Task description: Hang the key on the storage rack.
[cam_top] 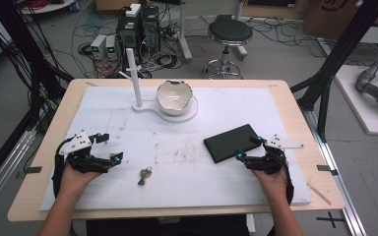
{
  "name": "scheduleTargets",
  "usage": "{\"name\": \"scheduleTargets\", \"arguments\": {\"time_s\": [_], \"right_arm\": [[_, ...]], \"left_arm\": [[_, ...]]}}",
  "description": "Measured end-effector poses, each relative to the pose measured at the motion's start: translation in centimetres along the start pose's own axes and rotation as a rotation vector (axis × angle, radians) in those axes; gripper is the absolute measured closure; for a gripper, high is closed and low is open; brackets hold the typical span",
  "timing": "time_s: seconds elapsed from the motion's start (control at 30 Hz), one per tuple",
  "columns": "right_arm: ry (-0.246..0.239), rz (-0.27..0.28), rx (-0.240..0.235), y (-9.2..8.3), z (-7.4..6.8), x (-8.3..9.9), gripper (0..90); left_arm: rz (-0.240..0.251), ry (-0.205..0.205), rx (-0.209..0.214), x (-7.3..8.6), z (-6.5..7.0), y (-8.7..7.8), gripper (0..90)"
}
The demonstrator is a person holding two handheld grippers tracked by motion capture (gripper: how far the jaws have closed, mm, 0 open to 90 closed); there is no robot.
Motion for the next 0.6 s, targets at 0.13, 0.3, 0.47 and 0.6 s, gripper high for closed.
{"name": "scheduleTargets", "arguments": {"time_s": [0.13, 0.3, 0.47, 0.6], "right_arm": [[-0.005, 0.007, 0.019, 0.0, 0.3, 0.1, 15.8], [-0.012, -0.001, 0.025, -0.2, 0.5, 0.3, 15.8], [-0.016, 0.012, 0.031, -0.7, 0.3, 0.3, 15.8], [-0.022, 0.007, 0.03, -0.6, 0.2, 0.3, 15.8]], "left_arm": [[0.015, -0.009, -0.001, 0.0, -0.2, 0.0, 7.1], [0.012, -0.02, 0.003, 0.2, 0.0, 0.4, 7.1], [-0.004, -0.015, 0.031, 0.3, 0.5, 0.7, 7.1], [-0.011, -0.025, 0.049, 0.1, 0.9, 1.1, 7.2]]}}
Point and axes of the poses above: each handheld gripper's, and its own axes: y roughly forward along the jaws, x roughly out of its underside, z roughly to its right, the point moved 6 cm from there along y, roughly forward along the jaws, and after that the axes turned 8 degrees about x, right-handed, at the moved point
